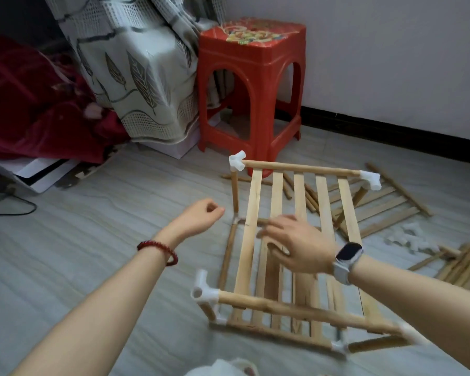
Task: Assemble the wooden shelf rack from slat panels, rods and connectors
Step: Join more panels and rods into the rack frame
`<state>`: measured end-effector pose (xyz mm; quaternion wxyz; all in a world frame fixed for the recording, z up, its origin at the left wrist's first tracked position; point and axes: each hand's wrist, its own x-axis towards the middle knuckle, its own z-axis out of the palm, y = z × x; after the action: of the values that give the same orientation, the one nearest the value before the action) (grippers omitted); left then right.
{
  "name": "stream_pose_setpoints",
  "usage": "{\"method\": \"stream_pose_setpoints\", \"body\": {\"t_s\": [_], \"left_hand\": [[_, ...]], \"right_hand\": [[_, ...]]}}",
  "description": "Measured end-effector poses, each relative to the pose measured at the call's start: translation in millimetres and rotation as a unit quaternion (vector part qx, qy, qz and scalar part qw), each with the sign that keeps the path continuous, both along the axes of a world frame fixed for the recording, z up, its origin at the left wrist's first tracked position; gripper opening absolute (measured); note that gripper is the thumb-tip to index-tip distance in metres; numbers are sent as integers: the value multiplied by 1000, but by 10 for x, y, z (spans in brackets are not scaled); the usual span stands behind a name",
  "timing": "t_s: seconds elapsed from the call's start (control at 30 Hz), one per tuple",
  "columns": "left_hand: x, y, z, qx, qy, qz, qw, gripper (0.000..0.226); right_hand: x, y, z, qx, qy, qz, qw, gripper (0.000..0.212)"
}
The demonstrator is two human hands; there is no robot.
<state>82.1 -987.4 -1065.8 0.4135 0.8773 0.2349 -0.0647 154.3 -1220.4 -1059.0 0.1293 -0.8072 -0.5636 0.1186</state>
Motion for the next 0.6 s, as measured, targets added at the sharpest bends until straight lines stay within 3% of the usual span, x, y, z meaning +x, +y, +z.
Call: {"method": "stream_pose_setpoints", "body": {"t_s": [0.13,0.33,0.4,0.47,0.53,0.6], "left_hand": [[719,104,22,72,-50,43,995,37],[1476,223,-187,26,-81,82,993,57],[1650,268,-276,-2,-71,87,994,52],[1767,304,-358,-20,-84,70,994,33],[1819,365,-427,-24,-103,45,993,15],[1773,451,-445,-31,-103,17,994,11]], "right_hand": [[663,411,18,15,-45,-149,988,36],[1380,935,-212,5,-60,-248,967,42],[1513,1029,-323,-21,-43,-243,969,45],[1610,1083,-406,-45,-55,-237,969,40],[1683,1117,-465,-38,-70,-245,966,31],[1709,1126,-496,-16,-88,-253,963,27]]}}
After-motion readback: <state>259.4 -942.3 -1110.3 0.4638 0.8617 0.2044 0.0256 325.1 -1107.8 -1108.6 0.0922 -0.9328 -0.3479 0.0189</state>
